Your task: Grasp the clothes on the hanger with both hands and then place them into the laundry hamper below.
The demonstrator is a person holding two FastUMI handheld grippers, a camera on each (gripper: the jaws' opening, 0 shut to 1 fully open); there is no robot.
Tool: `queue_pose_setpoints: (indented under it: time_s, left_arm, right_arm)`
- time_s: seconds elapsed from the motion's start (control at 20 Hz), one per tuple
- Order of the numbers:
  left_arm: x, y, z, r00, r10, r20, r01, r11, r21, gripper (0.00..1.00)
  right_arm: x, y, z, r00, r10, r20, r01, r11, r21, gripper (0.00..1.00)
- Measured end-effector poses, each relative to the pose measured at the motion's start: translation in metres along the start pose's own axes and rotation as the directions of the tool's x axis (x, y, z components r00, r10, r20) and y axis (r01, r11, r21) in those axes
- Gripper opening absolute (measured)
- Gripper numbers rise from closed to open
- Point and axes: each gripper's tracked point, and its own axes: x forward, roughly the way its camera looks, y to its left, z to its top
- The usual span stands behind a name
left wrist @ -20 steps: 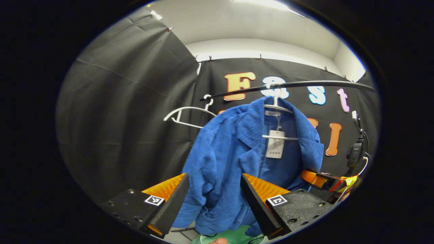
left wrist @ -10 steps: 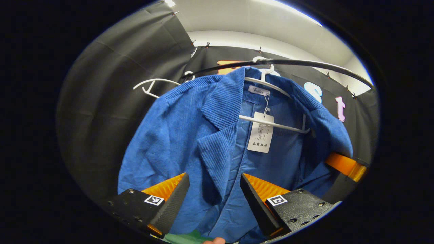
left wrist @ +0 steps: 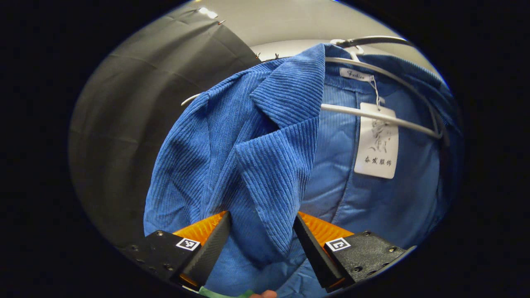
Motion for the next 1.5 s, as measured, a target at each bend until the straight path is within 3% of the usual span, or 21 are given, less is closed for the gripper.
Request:
queue_pose_setpoints:
  time_s: [0.15,0.25,0.3,0.35,0.45,0.55,0.75,0.85,1.05,1.1,1.25,1.5]
  left_arm:
    - [-0.002,0.01,0.001,0.999,-0.031,0.015,0.03,0.995,0.091,0.87]
    - [-0.011,0.012,0.003,0.995,-0.105,-0.004,0.104,0.985,0.134,0.6]
    - [-0.021,0.014,0.006,0.989,-0.149,-0.019,0.15,0.977,0.152,0.47]
    - [-0.03,0.021,0.012,0.988,-0.154,-0.017,0.154,0.973,0.174,0.34]
    - [-0.047,0.042,0.03,0.99,-0.143,-0.002,0.14,0.964,0.227,0.07]
    - [-0.06,0.062,0.05,0.992,-0.127,0.014,0.121,0.965,0.233,0.0]
    - [-0.077,0.104,0.122,0.988,-0.05,0.146,0.007,0.96,0.281,0.03]
    - [-0.078,0.125,0.166,0.97,-0.003,0.243,-0.076,0.946,0.315,0.0]
    - [-0.064,0.162,0.241,0.919,0.092,0.383,-0.224,0.922,0.316,0.03]
    - [-0.055,0.169,0.256,0.913,0.101,0.395,-0.237,0.921,0.311,0.01]
    - [-0.028,0.178,0.289,0.905,0.103,0.413,-0.242,0.922,0.301,0.0]
    - [0.045,0.183,0.299,0.933,0.064,0.355,-0.174,0.942,0.288,0.02]
  right_arm:
    - [0.002,-0.001,-0.002,1.0,-0.002,0.0,0.002,1.0,-0.001,0.08]
    - [0.003,-0.001,-0.003,1.0,-0.007,0.002,0.007,1.0,-0.007,0.08]
    - [0.004,-0.003,-0.002,1.0,-0.012,0.006,0.012,1.0,-0.013,0.04]
    - [0.003,-0.005,-0.001,1.0,-0.019,0.014,0.02,1.0,-0.022,0.09]
    - [0.006,-0.009,-0.002,0.999,-0.041,0.027,0.042,0.998,-0.053,0.09]
    - [0.006,-0.014,-0.001,0.997,-0.065,0.042,0.068,0.995,-0.08,0.09]
    - [0.008,-0.014,0.004,0.993,-0.093,0.069,0.1,0.989,-0.105,0.08]
    - [0.008,-0.018,0.007,0.99,-0.112,0.083,0.12,0.988,-0.097,0.08]
    - [0.009,-0.025,0.011,0.985,-0.141,0.097,0.147,0.987,-0.062,0.04]
    - [0.009,-0.026,0.013,0.984,-0.147,0.101,0.152,0.987,-0.051,0.08]
    - [0.013,-0.031,0.016,0.98,-0.168,0.106,0.172,0.985,-0.029,0.08]
    - [0.016,-0.037,0.018,0.974,-0.199,0.107,0.197,0.98,0.028,0.08]
